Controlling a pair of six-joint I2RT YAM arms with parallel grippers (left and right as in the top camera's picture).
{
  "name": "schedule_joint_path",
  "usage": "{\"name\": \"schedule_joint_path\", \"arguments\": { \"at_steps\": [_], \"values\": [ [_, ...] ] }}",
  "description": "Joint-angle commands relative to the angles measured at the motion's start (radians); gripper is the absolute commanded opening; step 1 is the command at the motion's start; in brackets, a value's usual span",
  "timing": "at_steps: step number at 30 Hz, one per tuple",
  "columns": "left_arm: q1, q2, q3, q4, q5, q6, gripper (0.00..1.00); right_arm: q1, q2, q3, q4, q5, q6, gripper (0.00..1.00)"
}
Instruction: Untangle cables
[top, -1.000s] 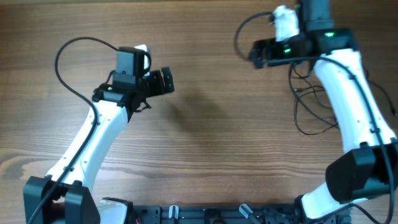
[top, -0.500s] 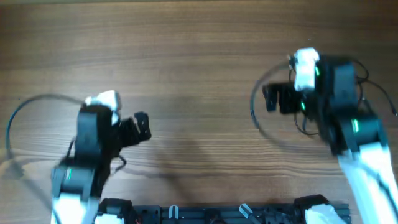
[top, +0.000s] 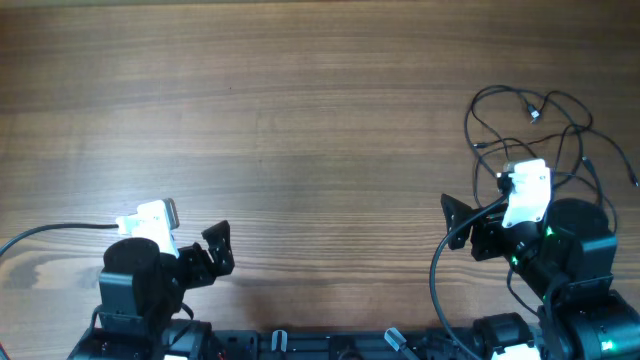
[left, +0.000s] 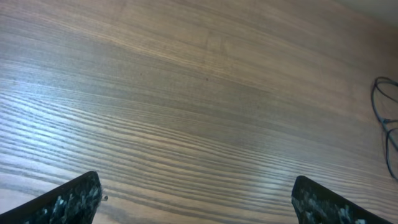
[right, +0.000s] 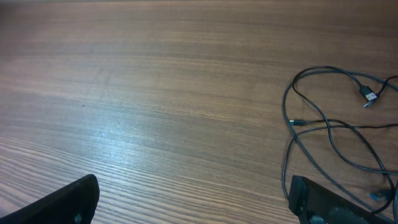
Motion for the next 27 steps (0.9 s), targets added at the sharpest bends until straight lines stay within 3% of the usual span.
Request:
{"name": "schedule_joint_path", "arguments": {
  "at_steps": [1,5,10,15,18,20,24,27],
  "values": [
    [0.002,-0.003,-0.007,-0.014,0.005,-0.005,1.00,-0.008,-0.013,-0.008,0.010,0.024,-0.035,1.00],
    [0.002,-0.003,-0.007,-0.018,0.005,-0.005,1.00,-0.090,-0.093,-0.055,0.241,0.024,-0.109,1.00],
    [0.002,-0.003,-0.007,-0.018,0.005,-0.005,1.00,-0.106,-0.365,-0.396,0.746,0.040,-0.099,1.00],
    [0.002,-0.003,-0.007,-0.018,0.005,-0.005,1.00,-0.106,-0.579,-0.705,1.062,0.058,-0.076,1.00],
    [0.002,-0.003,-0.007,-0.018,0.005,-0.005,1.00,-0.107,-0.601,-0.851,1.251,0.058,-0.080,1.00],
    [0.002,-0.003,-0.007,-0.018,0.005,-0.005,1.00,-0.107,-0.602,-0.878,1.206,0.055,-0.086,1.00],
    [0.002,-0.003,-0.007,-0.018,0.005,-0.005,1.00,-0.107,-0.602,-0.878,0.888,0.065,-0.135,1.00],
    [0.002,-0.003,-0.007,-0.018,0.005,-0.005,1.00,-0.107,-0.601,-0.878,0.895,0.061,-0.135,1.00]
  ]
}}
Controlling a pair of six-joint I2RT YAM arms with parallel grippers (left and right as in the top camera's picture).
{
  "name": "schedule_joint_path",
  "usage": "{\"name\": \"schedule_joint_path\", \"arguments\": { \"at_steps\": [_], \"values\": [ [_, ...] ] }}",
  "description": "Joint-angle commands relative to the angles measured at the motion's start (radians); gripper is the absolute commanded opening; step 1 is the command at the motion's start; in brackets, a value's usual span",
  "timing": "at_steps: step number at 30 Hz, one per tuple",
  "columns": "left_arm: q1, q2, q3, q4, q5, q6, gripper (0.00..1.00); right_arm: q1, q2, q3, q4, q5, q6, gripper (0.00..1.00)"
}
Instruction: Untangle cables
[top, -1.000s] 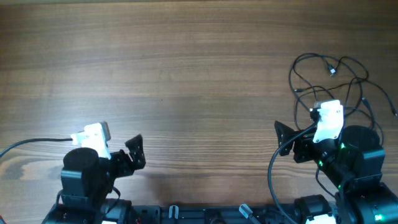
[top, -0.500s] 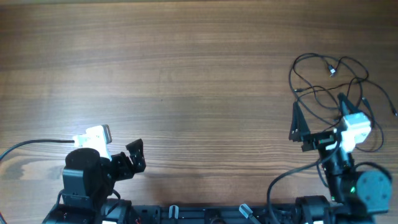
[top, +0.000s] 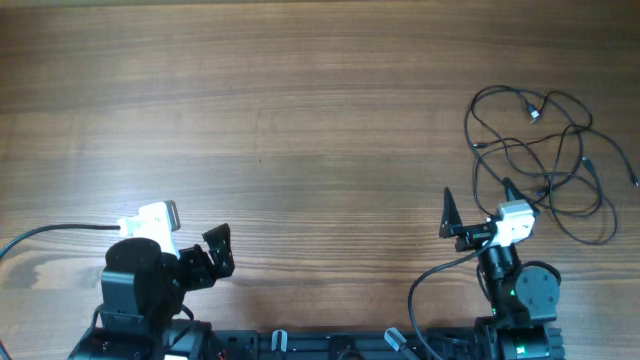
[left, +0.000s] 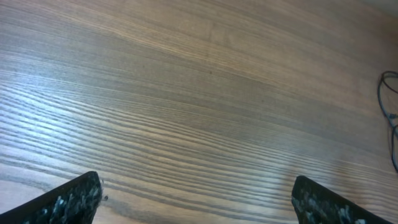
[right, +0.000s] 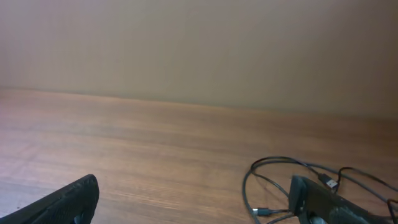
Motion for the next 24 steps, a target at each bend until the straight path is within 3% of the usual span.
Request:
{"name": "schedule_joint_path", "arguments": {
  "at_steps": [1,20,24],
  "values": [
    [0.002,-0.004,-0.003,0.002,0.005,-0.005,1.00,-0.003,-0.012,-0.001,0.004,0.013,-0.020,1.00],
    [0.011,-0.031,-0.005,-0.005,-0.002,0.019,1.00,-0.003,-0.011,-0.001,0.004,0.013,-0.020,1.00],
    [0.069,-0.187,-0.172,0.255,0.010,0.047,1.00,-0.003,-0.011,-0.001,0.004,0.013,-0.020,1.00]
  ]
}}
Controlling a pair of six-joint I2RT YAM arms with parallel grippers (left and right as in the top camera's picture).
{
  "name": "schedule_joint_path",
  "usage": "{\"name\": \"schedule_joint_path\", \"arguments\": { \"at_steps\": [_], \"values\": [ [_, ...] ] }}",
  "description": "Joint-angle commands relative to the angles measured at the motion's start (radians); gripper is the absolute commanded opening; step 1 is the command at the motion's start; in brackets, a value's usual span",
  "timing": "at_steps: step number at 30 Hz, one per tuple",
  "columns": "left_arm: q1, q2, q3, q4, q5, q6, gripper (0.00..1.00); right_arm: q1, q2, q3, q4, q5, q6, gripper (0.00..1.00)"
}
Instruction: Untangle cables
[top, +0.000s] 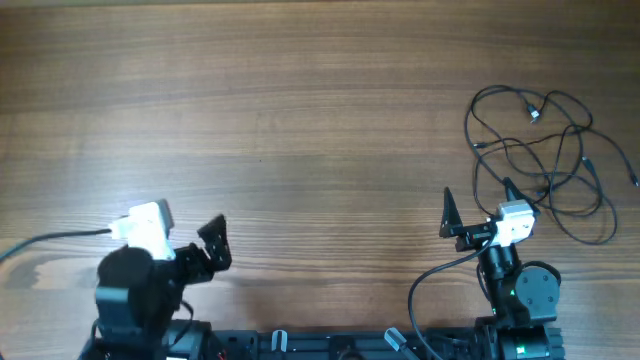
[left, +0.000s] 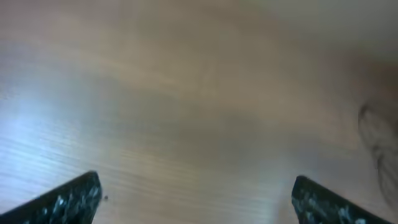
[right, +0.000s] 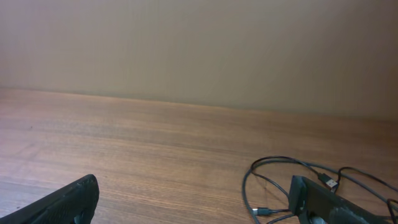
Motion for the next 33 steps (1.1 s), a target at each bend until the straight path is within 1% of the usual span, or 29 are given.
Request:
{"name": "schedule_joint_path", "arguments": {
  "at_steps": [1,2,3,5,7,8,9,11,14,15,16,33],
  "values": [
    [0.047,-0.167,-0.193,0.198,0.022,0.030,1.00,-0.003,-0.011,-0.001,0.004,0.013,-0.019,1.00],
    [0.055,-0.227,-0.276,0.297,0.037,0.030,1.00,-0.003,-0.011,-0.001,0.004,0.013,-0.019,1.00],
    [0.061,-0.285,-0.377,0.436,0.057,0.030,1.00,-0.003,-0.011,-0.001,0.004,0.013,-0.019,1.00],
    [0.064,-0.340,-0.516,0.704,0.070,0.030,1.00,-0.003,-0.011,-0.001,0.004,0.013,-0.019,1.00],
    [0.064,-0.351,-0.618,0.966,0.069,0.035,1.00,-0.003,-0.011,-0.001,0.004,0.013,-0.020,1.00],
    [0.064,-0.351,-0.665,1.081,0.069,0.056,1.00,-0.003,-0.011,-0.001,0.004,0.013,-0.019,1.00],
    [0.063,-0.351,-0.687,1.122,0.069,0.080,1.00,-0.003,-0.011,-0.001,0.004,0.013,-0.019,1.00],
    [0.062,-0.351,-0.686,1.044,0.069,0.166,1.00,-0.003,-0.011,-0.001,0.004,0.013,-0.019,1.00],
    [0.062,-0.351,-0.686,0.859,0.089,0.170,1.00,-0.003,-0.011,-0.001,0.004,0.013,-0.019,1.00],
    [0.062,-0.351,-0.686,0.838,0.095,0.180,1.00,-0.003,-0.011,-0.001,0.004,0.013,-0.019,1.00],
    [0.062,-0.351,-0.686,0.841,0.107,0.207,1.00,-0.003,-0.011,-0.001,0.004,0.013,-0.019,1.00],
    [0.062,-0.351,-0.686,0.843,0.106,0.206,1.00,-0.003,-0.011,-0.001,0.004,0.013,-0.019,1.00]
  ]
}}
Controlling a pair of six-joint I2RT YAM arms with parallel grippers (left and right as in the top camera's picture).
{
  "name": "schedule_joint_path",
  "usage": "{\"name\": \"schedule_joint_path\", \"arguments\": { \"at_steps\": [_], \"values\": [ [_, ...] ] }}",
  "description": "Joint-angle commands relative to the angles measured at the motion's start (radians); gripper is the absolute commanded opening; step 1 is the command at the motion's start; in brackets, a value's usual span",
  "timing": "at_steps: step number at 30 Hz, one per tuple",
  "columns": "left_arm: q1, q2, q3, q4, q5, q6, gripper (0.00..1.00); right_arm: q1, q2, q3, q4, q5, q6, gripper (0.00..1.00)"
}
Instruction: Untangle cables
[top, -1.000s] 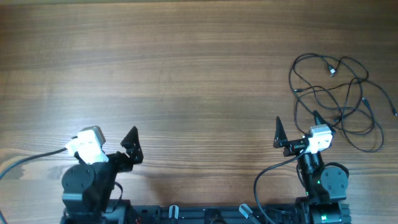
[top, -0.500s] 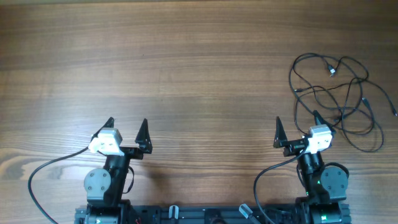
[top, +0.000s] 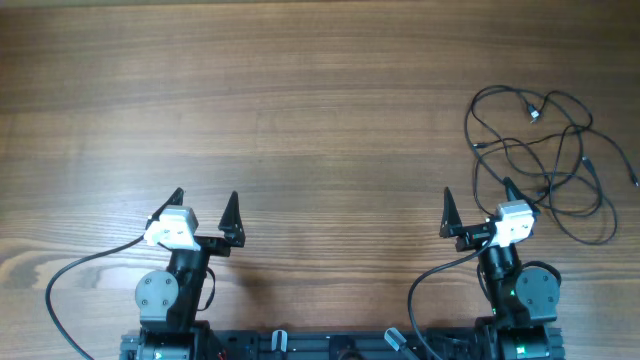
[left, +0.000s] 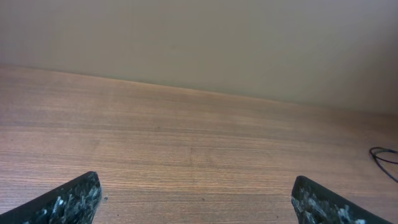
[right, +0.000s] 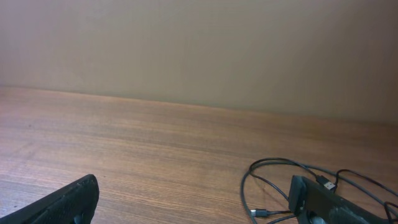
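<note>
A tangle of thin black cables (top: 540, 150) lies at the table's right side, with loose plug ends; its near loop also shows in the right wrist view as a cable loop (right: 273, 171). My right gripper (top: 478, 208) is open, standing just near-left of the tangle, nothing between its fingers. My left gripper (top: 204, 212) is open at the near left, far from the cables; only a sliver of cable (left: 387, 155) shows at its view's right edge.
Bare wooden table (top: 300, 110) stretches across the middle and left. A beige wall (right: 199, 43) rises behind the far edge. Both arm bases sit at the near edge, each with a black supply cable trailing from it.
My left arm has folded back to a low upright pose, its camera now looking level across the table to the wall. The right arm and the cables have not moved.
At first both arms leaned over the table, the right one over the tangle's near edge. Then the right arm stood folded back, looking level at the wall. The left arm tilted later and now stands folded too. The cables lay untouched throughout.
</note>
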Motion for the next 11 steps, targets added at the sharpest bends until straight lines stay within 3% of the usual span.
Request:
{"name": "schedule_joint_path", "arguments": {
  "at_steps": [1,11],
  "values": [
    [0.005,-0.010,-0.003,-0.006,0.023,0.019,1.00,-0.003,-0.010,-0.001,0.002,0.013,-0.005,1.00],
    [0.005,-0.010,-0.003,-0.005,0.023,0.019,1.00,-0.003,-0.010,-0.001,0.002,0.013,-0.005,1.00]
  ]
}}
